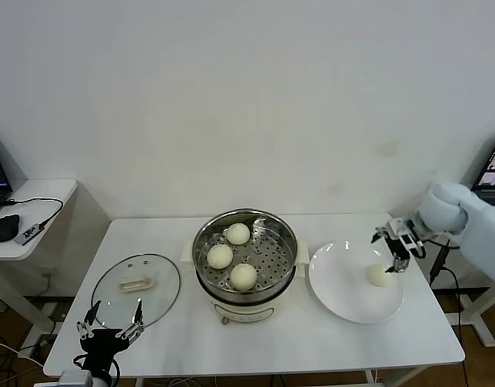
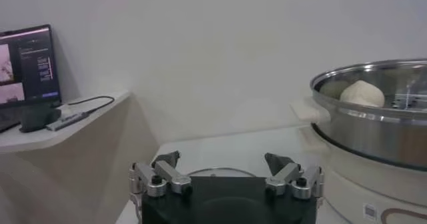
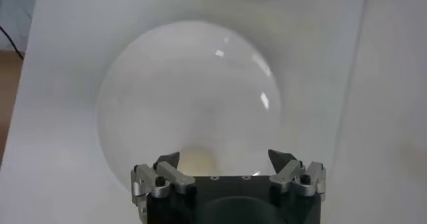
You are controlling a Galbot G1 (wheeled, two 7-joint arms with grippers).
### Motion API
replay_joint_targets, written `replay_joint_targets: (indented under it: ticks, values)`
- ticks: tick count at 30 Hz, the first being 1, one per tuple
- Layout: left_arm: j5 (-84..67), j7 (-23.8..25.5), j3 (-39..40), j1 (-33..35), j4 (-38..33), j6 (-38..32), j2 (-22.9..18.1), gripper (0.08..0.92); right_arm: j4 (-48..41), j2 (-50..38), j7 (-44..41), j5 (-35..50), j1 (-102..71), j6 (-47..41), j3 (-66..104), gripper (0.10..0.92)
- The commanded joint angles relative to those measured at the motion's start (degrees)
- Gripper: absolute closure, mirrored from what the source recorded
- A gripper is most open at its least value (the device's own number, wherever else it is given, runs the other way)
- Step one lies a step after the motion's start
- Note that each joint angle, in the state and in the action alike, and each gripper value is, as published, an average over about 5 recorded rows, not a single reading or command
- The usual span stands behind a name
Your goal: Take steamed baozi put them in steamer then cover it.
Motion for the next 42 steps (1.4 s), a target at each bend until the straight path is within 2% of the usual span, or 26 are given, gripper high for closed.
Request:
replay_joint_targets:
  ticks: [1,20,33,36,42]
  values:
    - [0.09,-0.04,-0.1,0.56,-0.14,-0.06,-0.11,0.177,-7.03,1.57,0.59,-6.59,-11.64,-0.07,8.53,0.203]
    - [0.15,-0.04,-0.57,0.82,0.22,-0.17,-0.7,0.177,-18.86,11.55,4.47,-11.56,-13.21,2.44,12.27,0.203]
    - [0.15,0.0,-0.57,0.74,0.47,-0.21,-0.81,0.177,-21.17,13.34,4.75,-13.14,-13.64,2.24,13.02,0.209]
    - [0.17,-0.02,-0.55,0.71,0.67,-0.29,-0.9,0.177,-21.38,13.66,4.92,-13.1,-13.62,2.31,13.36,0.244]
    - [0.23,-0.03,-0.54,0.99,0.44,-0.44,-1.05,0.177,-21.32,14.05,4.47,-13.11,-13.59,1.85,13.3,0.377]
